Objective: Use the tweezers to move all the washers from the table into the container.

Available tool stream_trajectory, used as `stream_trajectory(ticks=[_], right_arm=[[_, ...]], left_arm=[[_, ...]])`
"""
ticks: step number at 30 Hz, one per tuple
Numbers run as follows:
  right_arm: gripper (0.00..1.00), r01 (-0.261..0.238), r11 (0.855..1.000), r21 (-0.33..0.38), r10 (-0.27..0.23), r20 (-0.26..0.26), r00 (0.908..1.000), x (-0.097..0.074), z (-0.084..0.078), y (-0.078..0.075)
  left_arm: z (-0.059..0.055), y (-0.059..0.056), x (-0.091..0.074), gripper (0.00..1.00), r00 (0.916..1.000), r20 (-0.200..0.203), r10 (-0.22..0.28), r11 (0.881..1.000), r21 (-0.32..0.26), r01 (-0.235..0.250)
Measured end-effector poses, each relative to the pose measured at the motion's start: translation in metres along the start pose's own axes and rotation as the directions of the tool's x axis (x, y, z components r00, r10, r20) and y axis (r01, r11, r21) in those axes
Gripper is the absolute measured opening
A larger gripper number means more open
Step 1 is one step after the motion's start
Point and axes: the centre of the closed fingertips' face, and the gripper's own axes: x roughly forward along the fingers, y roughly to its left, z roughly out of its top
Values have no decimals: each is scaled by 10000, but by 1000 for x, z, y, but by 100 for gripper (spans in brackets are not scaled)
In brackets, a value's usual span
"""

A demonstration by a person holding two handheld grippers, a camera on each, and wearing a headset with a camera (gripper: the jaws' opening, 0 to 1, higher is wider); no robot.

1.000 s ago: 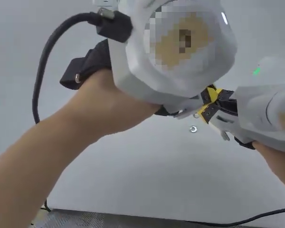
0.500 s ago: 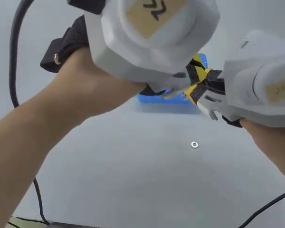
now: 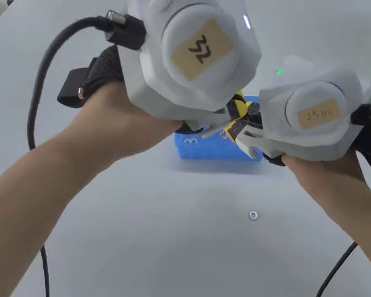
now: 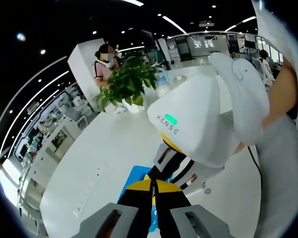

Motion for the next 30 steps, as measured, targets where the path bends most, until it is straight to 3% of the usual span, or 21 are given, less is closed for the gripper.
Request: stream_trajectory(ticks=[4,13,30], right_arm=[[3,29,10000,0,-29,-141,9999,10,-6,-3],[3,-294,9992,259,312,-742,9968,30,-28,1],[4,-375,9981,497,429,-1123,9927,42,-42,6]], left_arm=[[-9,8,11,0,10000,-86,26,9997,-256,-28],[-32,10,30,0,9992,-385,-64,9968,-796,33],[-49,7,42,0,9966,-809,-131,9940,-1094,42]])
